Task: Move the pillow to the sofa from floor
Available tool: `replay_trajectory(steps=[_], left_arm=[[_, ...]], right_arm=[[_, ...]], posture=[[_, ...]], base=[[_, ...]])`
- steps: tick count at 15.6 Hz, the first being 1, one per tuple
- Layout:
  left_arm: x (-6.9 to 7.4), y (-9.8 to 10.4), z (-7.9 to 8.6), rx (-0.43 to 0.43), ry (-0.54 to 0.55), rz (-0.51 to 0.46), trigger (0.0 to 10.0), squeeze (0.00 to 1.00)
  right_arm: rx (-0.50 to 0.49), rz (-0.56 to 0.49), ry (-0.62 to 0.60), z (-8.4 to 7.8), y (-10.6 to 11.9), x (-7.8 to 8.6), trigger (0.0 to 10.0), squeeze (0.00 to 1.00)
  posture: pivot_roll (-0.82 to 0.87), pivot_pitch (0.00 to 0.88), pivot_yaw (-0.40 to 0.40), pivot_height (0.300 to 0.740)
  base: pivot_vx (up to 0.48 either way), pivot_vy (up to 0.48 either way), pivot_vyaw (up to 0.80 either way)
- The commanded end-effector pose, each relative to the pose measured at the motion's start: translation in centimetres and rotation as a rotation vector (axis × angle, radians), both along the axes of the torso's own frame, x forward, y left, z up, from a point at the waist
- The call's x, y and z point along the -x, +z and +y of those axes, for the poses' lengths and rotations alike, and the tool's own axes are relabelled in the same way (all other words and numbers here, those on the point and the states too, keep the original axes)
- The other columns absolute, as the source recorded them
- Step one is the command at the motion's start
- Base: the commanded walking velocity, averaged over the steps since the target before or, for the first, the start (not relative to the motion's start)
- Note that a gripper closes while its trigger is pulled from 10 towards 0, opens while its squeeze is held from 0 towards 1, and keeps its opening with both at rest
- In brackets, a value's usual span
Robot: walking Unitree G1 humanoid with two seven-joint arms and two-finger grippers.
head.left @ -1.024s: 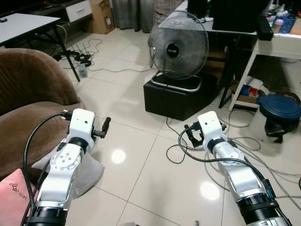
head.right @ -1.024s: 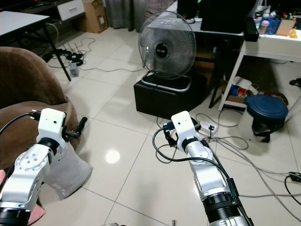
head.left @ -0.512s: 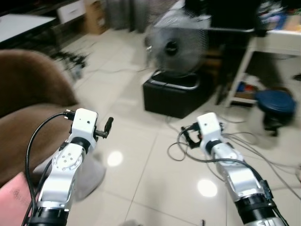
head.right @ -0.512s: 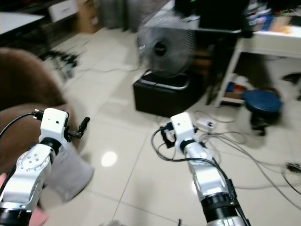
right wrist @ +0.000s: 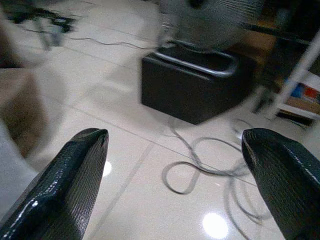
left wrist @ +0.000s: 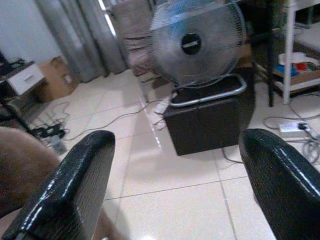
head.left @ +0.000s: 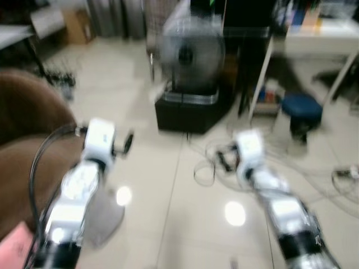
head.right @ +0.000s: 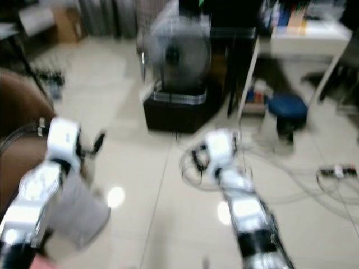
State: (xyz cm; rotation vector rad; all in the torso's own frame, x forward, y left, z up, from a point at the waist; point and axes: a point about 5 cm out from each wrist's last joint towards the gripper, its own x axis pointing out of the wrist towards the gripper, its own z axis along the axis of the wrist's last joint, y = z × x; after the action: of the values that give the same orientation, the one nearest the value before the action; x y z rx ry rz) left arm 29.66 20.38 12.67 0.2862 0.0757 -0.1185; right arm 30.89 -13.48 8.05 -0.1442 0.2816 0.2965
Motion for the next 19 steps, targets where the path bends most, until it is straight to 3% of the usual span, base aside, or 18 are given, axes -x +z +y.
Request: replay_trajectory(steps=[1,5,12,19], left_arm=[[-0.1,-0.1,0.0,-0.006,0.011,0.002,10.0,0.00],[0.0,-0.2,0.1,-0.014,0.014,0.006,10.0,0.00],[0.4,-0.6,0.6,-0.011,0.052,0.010,10.0,0.00],[0.3,-0.6,0.0,-0.008,0.042,0.006,10.0,0.00]], right_arm=[[0.017,-0.016,0.002,-0.5,0.4,-0.2,10.0,0.00],[0.027,-0.010,0.005,-0.6,0.2,-0.2,10.0,0.00],[0.042,-0.023,0.075,0.7,0.7,-1.2,10.0,0.00],[0.029,-0.036,0.072,1.0,0.9,-1.7,10.0,0.00]], posture=[[0.02,0.000,0.071,0.740],[0.02,0.000,0.075,0.740],[0.05,0.000,0.040,0.740],[0.04,0.000,0.046,0.740]], base=[[0.000,-0.480,0.00],[0.000,-0.480,0.72],[0.000,-0.480,0.80],[0.000,-0.480,0.80]])
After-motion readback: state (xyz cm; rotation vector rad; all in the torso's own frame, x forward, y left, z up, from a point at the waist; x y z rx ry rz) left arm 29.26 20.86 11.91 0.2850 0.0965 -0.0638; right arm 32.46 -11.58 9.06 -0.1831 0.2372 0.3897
